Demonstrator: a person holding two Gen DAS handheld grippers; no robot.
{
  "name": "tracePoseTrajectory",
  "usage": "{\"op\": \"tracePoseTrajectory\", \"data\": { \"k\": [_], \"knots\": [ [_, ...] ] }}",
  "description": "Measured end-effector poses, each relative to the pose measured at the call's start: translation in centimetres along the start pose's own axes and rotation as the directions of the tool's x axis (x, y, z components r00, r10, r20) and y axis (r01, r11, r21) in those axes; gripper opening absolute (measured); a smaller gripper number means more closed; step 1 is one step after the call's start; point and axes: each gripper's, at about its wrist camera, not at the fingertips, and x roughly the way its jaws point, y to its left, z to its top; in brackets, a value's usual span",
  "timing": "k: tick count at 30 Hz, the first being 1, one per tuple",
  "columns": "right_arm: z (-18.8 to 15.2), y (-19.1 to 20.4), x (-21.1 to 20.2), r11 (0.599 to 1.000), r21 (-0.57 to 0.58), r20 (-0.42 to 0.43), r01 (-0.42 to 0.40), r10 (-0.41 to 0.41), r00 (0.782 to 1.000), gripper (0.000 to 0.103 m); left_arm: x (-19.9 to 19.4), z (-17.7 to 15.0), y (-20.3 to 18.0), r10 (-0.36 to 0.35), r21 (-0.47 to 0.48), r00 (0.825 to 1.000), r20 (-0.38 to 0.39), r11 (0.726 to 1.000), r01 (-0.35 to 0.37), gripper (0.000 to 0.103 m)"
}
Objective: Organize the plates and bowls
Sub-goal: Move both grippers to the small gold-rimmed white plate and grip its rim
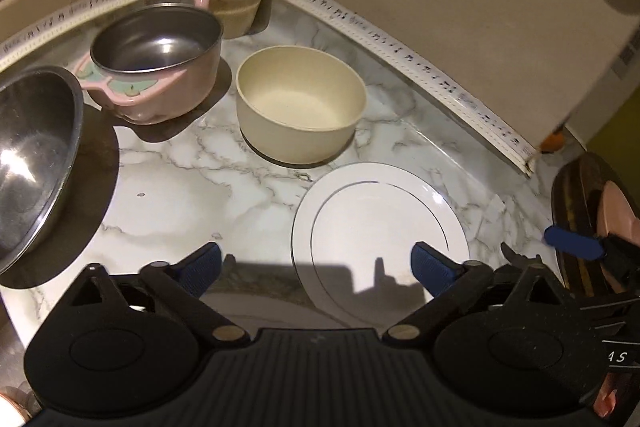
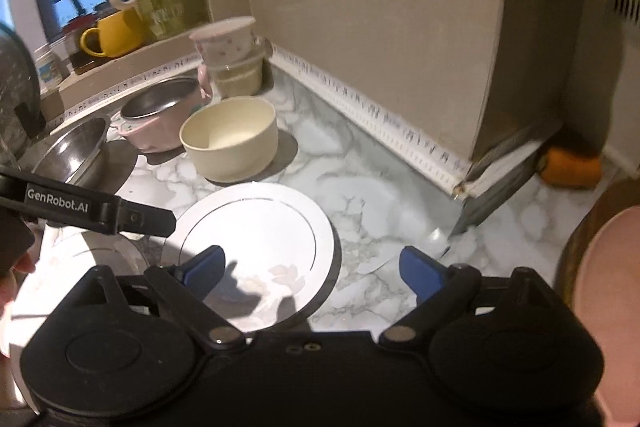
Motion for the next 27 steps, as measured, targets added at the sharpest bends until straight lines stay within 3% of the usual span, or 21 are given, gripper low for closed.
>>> {"op": "tracePoseTrajectory", "data": {
  "k": [2, 5, 7, 11, 13, 17, 27],
  "knots": [
    [0.4, -0.7, 0.9, 0.999, 0.037, -0.033, -0.015, 0.016, 0.999, 0.084, 0.7, 0.6, 0.2, -0.015, -0.021, 1.0, -0.019, 1.0, 0.015, 0.093],
    [0.8, -1.5, 2.2, 0.995, 0.091, -0.083, -0.036, 0.043, 0.996, 0.08, 1.4, 1.3, 0.2, -0.03, -0.043, 0.999, -0.037, 0.999, 0.029, 0.091],
    [1.0, -2.0, 2.9, 0.991, 0.122, -0.111, -0.064, 0.077, 0.991, 0.076, 1.9, 1.6, 0.1, -0.041, -0.051, 0.998, -0.052, 0.998, 0.038, 0.079],
    [1.2, -2.9, 4.1, 0.978, 0.188, -0.157, -0.089, 0.119, 0.98, 0.069, 3.0, 2.0, 0.3, -0.043, -0.088, 0.996, -0.084, 0.995, 0.036, 0.07],
    [1.1, -3.5, 4.5, 0.97, 0.221, -0.175, -0.097, 0.138, 0.975, 0.065, 3.5, 2.1, 0.5, -0.055, -0.109, 0.993, -0.101, 0.993, 0.044, 0.059],
    [1.1, -4.4, 5.2, 0.953, 0.282, -0.2, -0.111, 0.172, 0.965, 0.056, 4.1, 2.0, 0.9, -0.067, -0.153, 0.991, -0.117, 0.987, 0.049, 0.057],
    [0.7, -5.0, 6.0, 0.929, 0.346, -0.228, -0.133, 0.22, 0.948, 0.036, 4.7, 1.9, 1.9, -0.087, -0.235, 0.988, -0.131, 0.971, 0.054, 0.034]
  ]
}}
